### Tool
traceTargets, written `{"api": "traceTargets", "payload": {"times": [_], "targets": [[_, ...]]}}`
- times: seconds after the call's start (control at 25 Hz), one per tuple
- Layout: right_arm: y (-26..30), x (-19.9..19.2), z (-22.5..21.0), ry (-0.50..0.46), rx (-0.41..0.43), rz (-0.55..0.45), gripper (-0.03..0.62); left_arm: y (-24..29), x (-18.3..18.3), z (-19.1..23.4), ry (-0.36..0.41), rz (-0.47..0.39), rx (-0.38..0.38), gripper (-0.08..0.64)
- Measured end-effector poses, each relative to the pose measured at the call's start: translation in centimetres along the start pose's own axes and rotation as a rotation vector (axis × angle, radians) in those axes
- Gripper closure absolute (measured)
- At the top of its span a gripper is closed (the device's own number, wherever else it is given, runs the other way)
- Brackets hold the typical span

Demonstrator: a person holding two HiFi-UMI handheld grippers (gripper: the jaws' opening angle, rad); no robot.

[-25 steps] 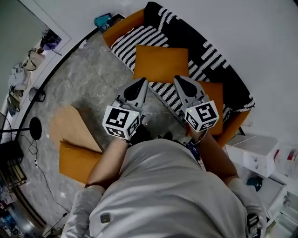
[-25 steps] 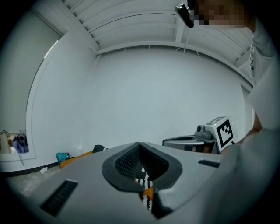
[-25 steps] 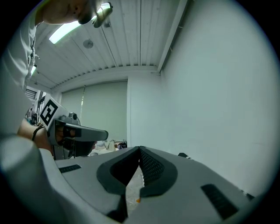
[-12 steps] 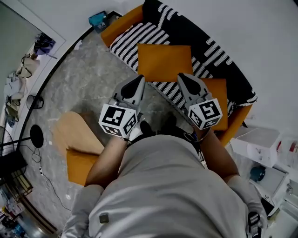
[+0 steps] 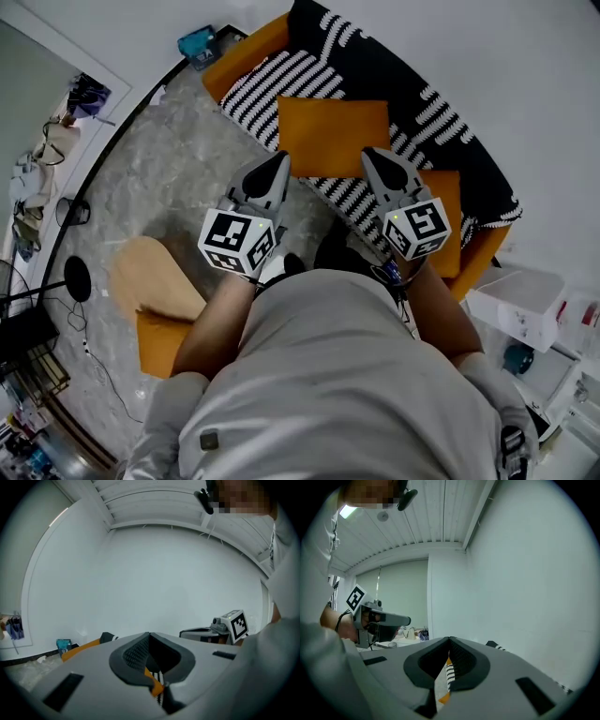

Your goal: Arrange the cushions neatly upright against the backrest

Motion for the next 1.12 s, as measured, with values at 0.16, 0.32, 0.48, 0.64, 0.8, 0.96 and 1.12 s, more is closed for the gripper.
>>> {"api": "traceTargets", "payload": {"times": [0.16, 0.32, 0.48, 0.64, 0.8, 0.96, 1.12], "targets": [[2.1, -0.4, -4.1, 0.008, 0.018, -0.003, 0.569, 4.5, -0.5, 0.7, 0.006, 0.007, 0.013, 0.551], [3.5, -0.5, -8.9, 0.006, 0.031, 0.002, 0.569, 9.3, -0.9, 1.2, 0.014, 0.018, 0.023, 0.551], [4.0, -0.6, -14.2, 0.013, 0.044, 0.01, 0.569, 14.3, -1.5, 1.4, 0.031, 0.031, 0.036, 0.551], [4.2, -0.5, -18.1, 0.006, 0.075, 0.011, 0.568, 18.1, -2.0, 1.3, 0.051, 0.041, 0.047, 0.551], [4.5, -0.9, -21.1, 0.014, 0.086, 0.017, 0.568, 21.0, -2.9, 0.8, 0.065, 0.066, 0.035, 0.551], [5.4, -1.5, -22.9, 0.02, 0.095, 0.026, 0.568, 22.9, -3.7, 1.6, 0.063, 0.079, 0.035, 0.551], [7.0, -1.8, -23.9, -0.001, 0.109, 0.042, 0.568, 25.1, -4.1, 2.8, 0.054, 0.086, 0.031, 0.551]]}}
Point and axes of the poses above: the fingertips, and each gripper's own axes: y forward along the fingers, z to its left, x out of its top, the point moved 3 cm from there along -y, backward along the fingers, and after that the axes turned 14 degrees about -z, right-handed, at the moved point
